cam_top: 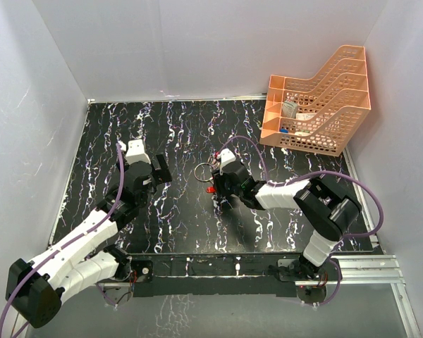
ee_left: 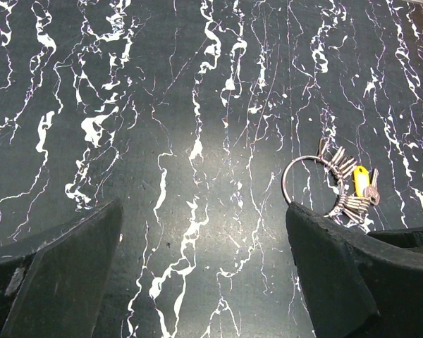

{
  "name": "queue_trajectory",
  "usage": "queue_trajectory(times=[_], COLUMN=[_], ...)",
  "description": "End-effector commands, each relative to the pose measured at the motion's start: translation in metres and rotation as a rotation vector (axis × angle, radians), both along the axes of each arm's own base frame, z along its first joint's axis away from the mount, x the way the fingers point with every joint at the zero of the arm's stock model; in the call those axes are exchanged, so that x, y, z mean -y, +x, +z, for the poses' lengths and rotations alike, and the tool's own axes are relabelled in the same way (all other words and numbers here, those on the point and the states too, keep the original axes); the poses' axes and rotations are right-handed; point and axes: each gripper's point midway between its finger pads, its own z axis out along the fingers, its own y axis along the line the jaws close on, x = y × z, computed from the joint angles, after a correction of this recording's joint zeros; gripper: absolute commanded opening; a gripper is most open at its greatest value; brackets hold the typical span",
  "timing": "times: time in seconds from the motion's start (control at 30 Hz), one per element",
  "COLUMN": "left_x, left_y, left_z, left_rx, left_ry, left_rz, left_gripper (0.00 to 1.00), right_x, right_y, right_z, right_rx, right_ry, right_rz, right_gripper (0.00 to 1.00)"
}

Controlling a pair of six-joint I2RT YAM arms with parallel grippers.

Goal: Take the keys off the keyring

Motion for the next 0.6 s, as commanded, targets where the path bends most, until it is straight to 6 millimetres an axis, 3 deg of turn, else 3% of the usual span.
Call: queue_trajectory(times=[0.0, 0.17, 0.3, 0.47, 0.57], left_x=[-0.006, -0.006, -0.006, -0.005, -0.005], left_y=[-0.002, -0.002, -0.002, -0.001, 0.000], left_z=[0.005, 0.004, 0.004, 0.005, 0.005], left_rx=[0.021, 0.017, 0.019, 0.021, 0.021], left_ry=[0.001, 0.006, 0.005, 0.003, 0.006], left_rz=[0.016, 0.014, 0.014, 0.013, 0.014], left_gripper=[0.99, 0.99, 0.99, 0.99, 0.99], right_x=[-0.009, -0.012, -0.014, -0.013, -0.010], right_y=[0.021, 0.027, 0.026, 0.027, 0.026], right_z=[0.022, 0.019, 0.005, -0.002, 0.001], right_rx=[0.087, 0.086, 0.058, 0.042, 0.038], right_ry=[0.040, 0.030, 0.017, -0.004, -0.022], right_rz=[-0.034, -0.040, -0.036, -0.046, -0.046], right_gripper=[0.34, 0.29, 0.26, 0.00, 0.00])
